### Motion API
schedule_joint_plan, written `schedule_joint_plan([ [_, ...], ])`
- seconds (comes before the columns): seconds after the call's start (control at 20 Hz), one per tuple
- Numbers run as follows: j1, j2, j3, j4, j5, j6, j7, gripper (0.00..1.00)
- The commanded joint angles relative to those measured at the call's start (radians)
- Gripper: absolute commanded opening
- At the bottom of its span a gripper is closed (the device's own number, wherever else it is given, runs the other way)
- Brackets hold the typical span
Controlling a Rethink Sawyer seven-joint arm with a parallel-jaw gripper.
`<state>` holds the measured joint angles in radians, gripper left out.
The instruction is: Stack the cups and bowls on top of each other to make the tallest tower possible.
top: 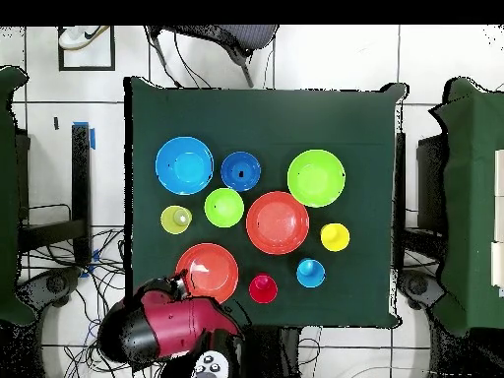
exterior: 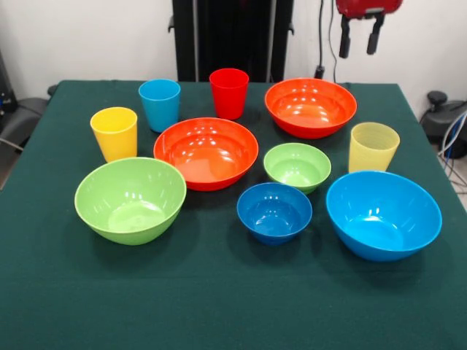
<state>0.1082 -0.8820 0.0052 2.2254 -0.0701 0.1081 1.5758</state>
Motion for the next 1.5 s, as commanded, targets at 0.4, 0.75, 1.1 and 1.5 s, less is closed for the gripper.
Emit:
schedule_joint_plan([
  [0.4, 0.034, 0.071, -0.044, 0.038, -0.127, -0.044, 0.111, 1.0],
  [0.75, -0.002, 0.126, -0.083, 0.083, -0.247, -0.133, 0.094, 1.0],
  [1.1, -0.014, 0.121, -0.083, 0.081, -0.306, -0.129, 0.101, 1.0],
  [1.5, -0.02, 0.107, -0.075, 0.075, -0.332, -0.122, 0.112, 1.0],
])
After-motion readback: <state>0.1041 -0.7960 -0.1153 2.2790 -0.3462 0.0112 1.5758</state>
